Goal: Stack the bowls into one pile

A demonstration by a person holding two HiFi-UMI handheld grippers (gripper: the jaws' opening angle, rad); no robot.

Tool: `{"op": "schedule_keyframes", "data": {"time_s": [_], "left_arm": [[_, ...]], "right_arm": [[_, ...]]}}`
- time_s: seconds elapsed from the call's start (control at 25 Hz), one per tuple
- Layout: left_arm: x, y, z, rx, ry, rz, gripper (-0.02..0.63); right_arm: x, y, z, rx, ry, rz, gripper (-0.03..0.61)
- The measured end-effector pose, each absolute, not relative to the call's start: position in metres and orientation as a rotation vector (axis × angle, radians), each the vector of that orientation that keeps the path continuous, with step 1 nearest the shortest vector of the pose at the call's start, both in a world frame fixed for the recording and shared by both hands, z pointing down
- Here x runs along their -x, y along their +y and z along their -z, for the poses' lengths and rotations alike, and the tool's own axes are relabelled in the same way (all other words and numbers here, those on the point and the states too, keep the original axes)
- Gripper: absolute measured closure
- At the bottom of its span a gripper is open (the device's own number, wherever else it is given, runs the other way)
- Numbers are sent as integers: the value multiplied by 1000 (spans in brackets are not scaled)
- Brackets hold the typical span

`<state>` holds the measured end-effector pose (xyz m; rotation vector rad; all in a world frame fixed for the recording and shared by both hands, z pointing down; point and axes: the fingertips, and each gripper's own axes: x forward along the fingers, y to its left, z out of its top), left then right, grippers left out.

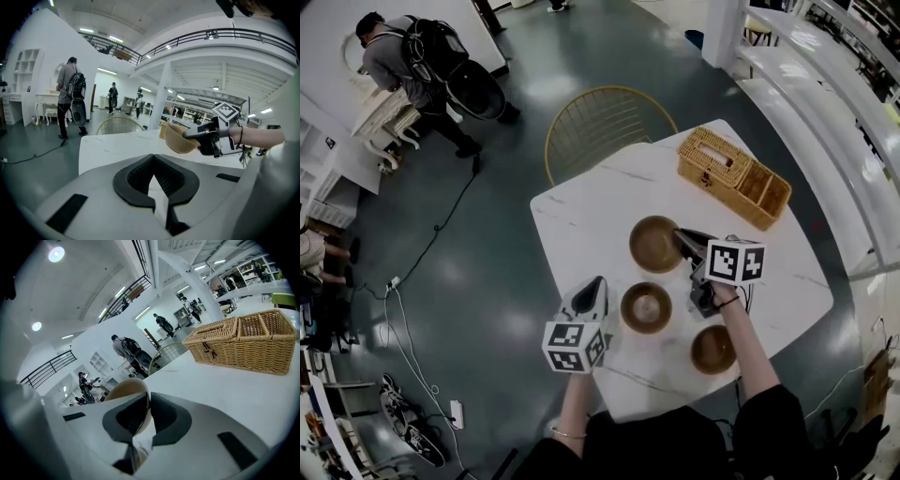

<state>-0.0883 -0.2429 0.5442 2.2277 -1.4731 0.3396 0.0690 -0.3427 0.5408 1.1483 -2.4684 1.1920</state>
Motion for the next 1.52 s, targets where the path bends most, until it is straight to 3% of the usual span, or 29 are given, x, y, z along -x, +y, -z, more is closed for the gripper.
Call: {"op": "schedule_keyframes", "data": {"time_s": [1.52], "left_arm": [[93,-162,-548,-2181,-1461,-338,600]], "right_arm": [[-23,-230,-584,-707,-2351,-917,548]]}}
